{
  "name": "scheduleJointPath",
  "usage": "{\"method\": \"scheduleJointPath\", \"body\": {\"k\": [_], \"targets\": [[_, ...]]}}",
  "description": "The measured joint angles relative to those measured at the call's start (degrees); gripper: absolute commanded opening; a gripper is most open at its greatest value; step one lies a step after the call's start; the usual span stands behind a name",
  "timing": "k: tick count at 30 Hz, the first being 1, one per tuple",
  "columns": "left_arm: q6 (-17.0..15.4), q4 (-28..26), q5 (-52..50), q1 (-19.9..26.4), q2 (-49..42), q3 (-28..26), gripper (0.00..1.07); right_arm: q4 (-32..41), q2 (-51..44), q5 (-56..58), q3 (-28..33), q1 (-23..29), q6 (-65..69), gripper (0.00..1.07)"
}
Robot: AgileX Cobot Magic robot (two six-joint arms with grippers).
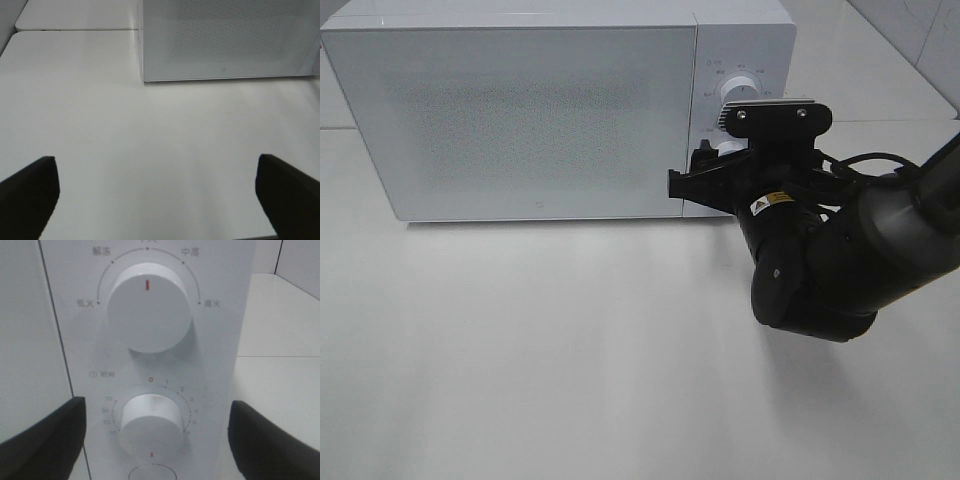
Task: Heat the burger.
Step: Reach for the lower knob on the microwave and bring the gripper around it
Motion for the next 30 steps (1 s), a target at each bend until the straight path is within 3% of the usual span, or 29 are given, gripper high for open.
{"method": "scheduleJointPath", "body": {"k": [30], "targets": [[0.0, 0.0, 0.0, 0.0, 0.0, 0.0, 1.0, -2.3, 6.2, 1.7, -5.3, -1.9, 0.5, 0.75]]}}
